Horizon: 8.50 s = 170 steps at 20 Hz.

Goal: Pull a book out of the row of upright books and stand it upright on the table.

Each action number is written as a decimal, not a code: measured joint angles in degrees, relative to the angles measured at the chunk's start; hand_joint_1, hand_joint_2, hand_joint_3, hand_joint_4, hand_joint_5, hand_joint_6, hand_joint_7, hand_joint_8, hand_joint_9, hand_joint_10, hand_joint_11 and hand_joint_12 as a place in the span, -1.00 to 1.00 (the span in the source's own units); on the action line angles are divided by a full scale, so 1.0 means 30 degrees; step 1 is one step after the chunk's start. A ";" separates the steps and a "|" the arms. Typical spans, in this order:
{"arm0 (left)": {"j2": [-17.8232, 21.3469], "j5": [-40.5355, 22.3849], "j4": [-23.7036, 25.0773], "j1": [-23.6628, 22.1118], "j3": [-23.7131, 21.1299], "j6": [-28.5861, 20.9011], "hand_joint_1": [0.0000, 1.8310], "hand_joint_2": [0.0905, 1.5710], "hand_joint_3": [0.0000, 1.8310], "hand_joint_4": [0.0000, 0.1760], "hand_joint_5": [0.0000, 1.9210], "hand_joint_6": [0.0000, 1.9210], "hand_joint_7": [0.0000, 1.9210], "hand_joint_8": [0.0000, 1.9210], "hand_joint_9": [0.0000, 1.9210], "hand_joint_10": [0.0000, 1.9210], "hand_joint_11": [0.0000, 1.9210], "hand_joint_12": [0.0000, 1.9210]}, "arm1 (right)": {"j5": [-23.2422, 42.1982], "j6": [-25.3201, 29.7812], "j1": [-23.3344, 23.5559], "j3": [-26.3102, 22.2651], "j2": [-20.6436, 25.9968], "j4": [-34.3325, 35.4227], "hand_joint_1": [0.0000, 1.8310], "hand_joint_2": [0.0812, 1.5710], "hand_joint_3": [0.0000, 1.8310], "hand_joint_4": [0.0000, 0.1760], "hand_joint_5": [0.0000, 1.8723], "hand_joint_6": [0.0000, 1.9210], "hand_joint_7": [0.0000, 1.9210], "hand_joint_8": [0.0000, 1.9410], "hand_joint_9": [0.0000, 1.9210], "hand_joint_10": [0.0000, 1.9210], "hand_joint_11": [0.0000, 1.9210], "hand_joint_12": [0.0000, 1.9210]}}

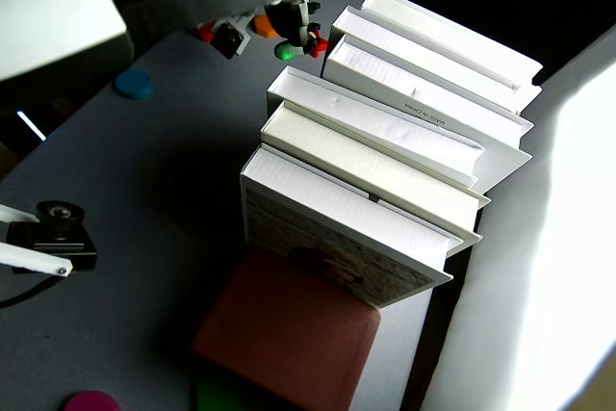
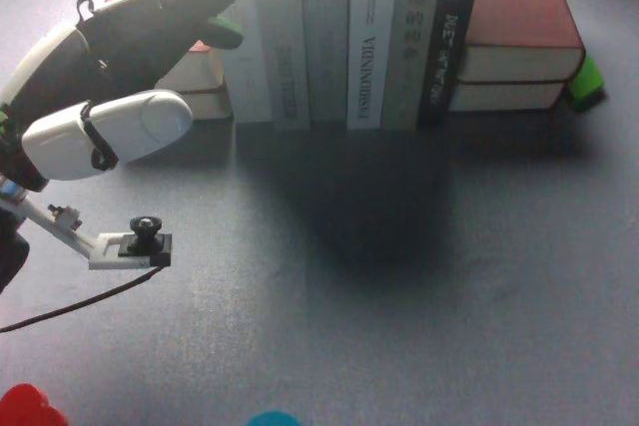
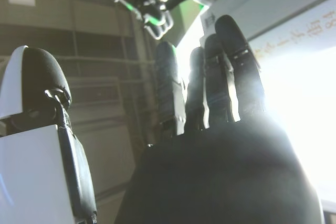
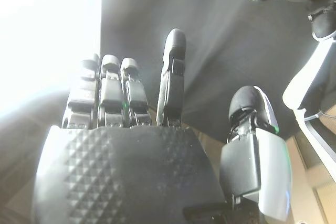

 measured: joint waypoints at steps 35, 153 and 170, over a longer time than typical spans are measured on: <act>-0.0146 -0.0160 -0.0532 0.0240 -0.0080 0.0007 -0.04 0.09 -1.00 -0.82 -0.24 -0.99 -0.77 -1.00 -0.74 -1.00 -1.00 0.23 | -0.0809 -0.0321 -0.4634 -0.3650 0.2871 -0.1406 -1.00 0.40 -1.00 0.22 -0.41 -1.00 -1.00 -1.00 -1.00 -1.00 -1.00 -1.00; 0.0240 -0.0576 -0.1596 0.0954 -0.0896 0.0036 -0.07 0.07 -1.00 -0.96 -0.44 -1.00 -0.45 -1.00 -0.55 -0.66 -0.94 0.47 | 0.8517 0.7912 -0.9165 -0.1035 0.0386 0.2237 -0.23 -0.03 -0.96 0.69 -1.00 -1.00 -1.00 -1.00 -1.00 -1.00 -0.99 -0.99; 0.0117 -0.0998 -0.2433 0.1377 -0.0903 0.0022 -0.12 0.10 -1.00 -0.70 -0.65 -1.00 -0.66 -1.00 -0.60 -0.98 -1.00 0.59 | 1.3063 0.5151 -1.3238 -0.1596 -0.0299 0.9675 -0.21 0.00 -1.00 0.21 -1.00 -1.00 -1.00 -1.00 -1.00 -1.00 -1.00 -0.30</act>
